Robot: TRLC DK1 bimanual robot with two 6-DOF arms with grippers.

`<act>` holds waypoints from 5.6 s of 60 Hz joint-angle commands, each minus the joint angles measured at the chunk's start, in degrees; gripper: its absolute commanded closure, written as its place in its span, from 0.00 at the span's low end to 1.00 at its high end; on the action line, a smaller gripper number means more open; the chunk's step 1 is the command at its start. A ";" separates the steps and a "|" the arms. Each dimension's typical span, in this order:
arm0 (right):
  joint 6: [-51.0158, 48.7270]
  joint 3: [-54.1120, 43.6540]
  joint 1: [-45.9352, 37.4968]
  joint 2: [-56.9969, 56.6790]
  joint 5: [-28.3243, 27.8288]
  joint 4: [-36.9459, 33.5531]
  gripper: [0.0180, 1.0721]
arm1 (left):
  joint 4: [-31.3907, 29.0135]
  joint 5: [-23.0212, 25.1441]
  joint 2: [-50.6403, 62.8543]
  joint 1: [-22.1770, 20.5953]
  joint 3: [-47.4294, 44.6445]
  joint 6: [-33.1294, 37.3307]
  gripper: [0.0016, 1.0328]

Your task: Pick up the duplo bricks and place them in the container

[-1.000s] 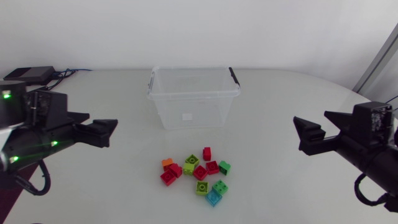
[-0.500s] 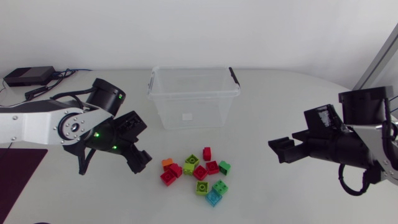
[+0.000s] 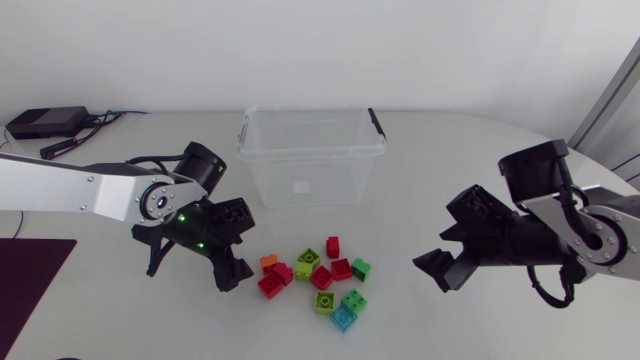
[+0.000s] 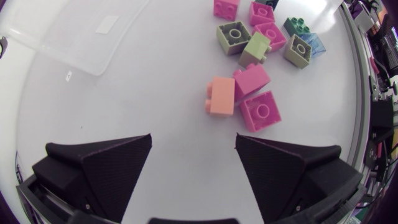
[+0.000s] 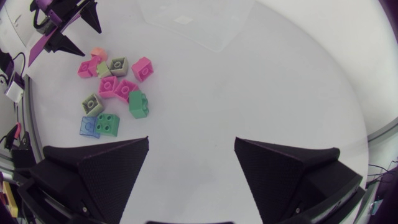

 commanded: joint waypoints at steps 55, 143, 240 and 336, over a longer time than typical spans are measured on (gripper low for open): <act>2.86 9.48 17.53 19.28 3.41 2.56 0.18 | -0.07 6.48 7.52 -5.05 4.49 0.80 0.68; 2.86 25.30 17.09 12.87 7.98 -7.46 0.77 | 12.77 6.13 9.80 7.43 35.16 -22.93 0.07; 5.85 20.82 17.00 6.54 7.81 -2.89 0.05 | -2.17 -6.26 5.50 -15.77 2.02 -4.29 0.20; 8.48 14.05 32.55 30.27 17.39 0.01 0.12 | -16.59 -5.38 -23.33 -5.66 11.16 -5.17 0.71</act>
